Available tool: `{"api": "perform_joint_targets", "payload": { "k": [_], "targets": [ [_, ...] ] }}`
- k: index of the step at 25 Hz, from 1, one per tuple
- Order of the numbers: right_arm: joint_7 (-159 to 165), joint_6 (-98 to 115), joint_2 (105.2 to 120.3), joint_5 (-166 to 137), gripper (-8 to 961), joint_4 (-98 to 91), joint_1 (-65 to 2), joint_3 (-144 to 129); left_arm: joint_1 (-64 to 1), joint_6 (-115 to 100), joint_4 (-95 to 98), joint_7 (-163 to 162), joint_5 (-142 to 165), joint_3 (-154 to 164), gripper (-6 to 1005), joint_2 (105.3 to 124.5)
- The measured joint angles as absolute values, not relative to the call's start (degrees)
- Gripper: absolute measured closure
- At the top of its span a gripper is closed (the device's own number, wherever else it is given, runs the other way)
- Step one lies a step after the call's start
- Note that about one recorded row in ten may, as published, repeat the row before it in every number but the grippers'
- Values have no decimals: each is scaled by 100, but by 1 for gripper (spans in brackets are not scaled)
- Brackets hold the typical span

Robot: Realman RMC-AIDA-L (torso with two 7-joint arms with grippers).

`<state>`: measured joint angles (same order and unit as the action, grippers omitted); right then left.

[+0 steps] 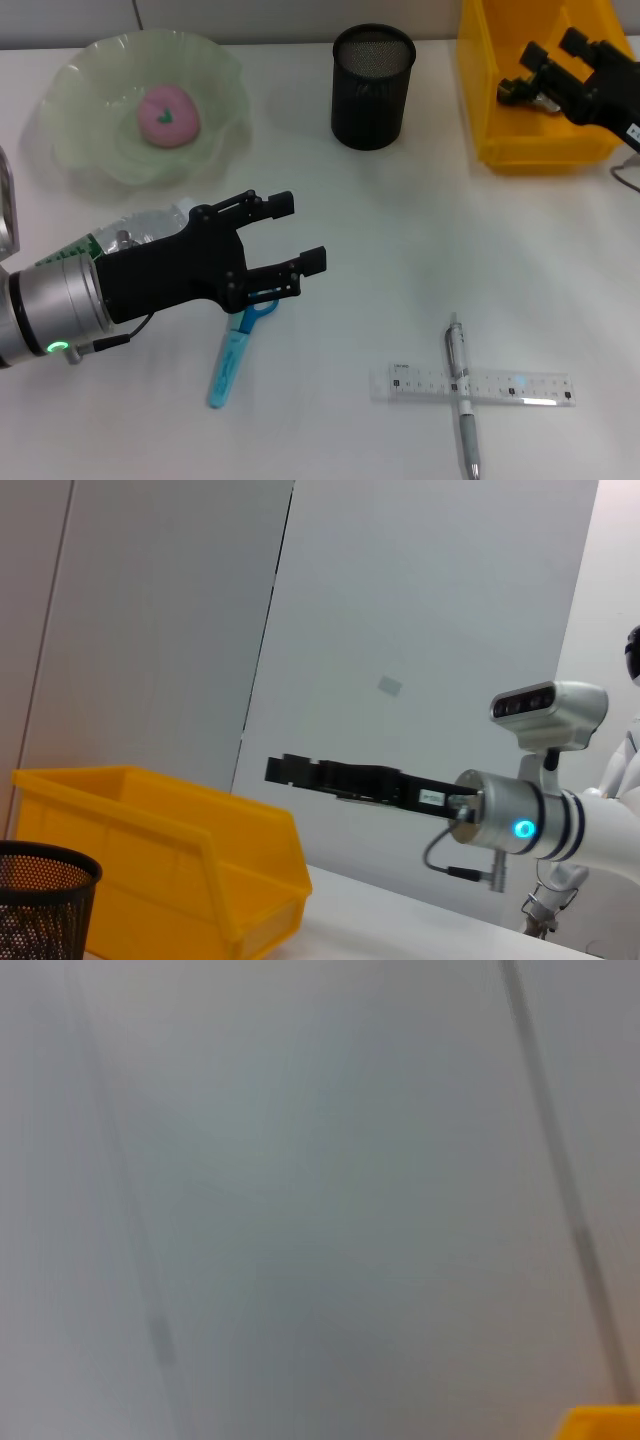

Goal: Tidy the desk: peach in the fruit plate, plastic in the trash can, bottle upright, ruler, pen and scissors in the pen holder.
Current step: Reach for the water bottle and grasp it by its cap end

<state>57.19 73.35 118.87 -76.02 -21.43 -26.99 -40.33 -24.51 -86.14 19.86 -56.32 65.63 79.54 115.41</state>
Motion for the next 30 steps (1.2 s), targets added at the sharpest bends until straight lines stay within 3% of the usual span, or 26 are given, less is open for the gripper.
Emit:
{"api": "perform_joint_targets", "payload": {
  "k": [9, 15, 30],
  "targets": [
    [6810, 8534, 11701, -9672, 306, -2583, -2722, -4034, -2461, -8614, 1986, -5654, 6557, 7954, 188, 11511],
    [6127, 9177, 11737, -10893, 157, -2728, -2766, -4034, -2460, -8615, 1993, -5707, 6587, 7954, 188, 11426],
    [5634, 9255, 11811, -11301, 157, -2734, -2742, -4262, -2425, -8607, 1971, -5727, 6591, 7954, 188, 11297]
  ]
}}
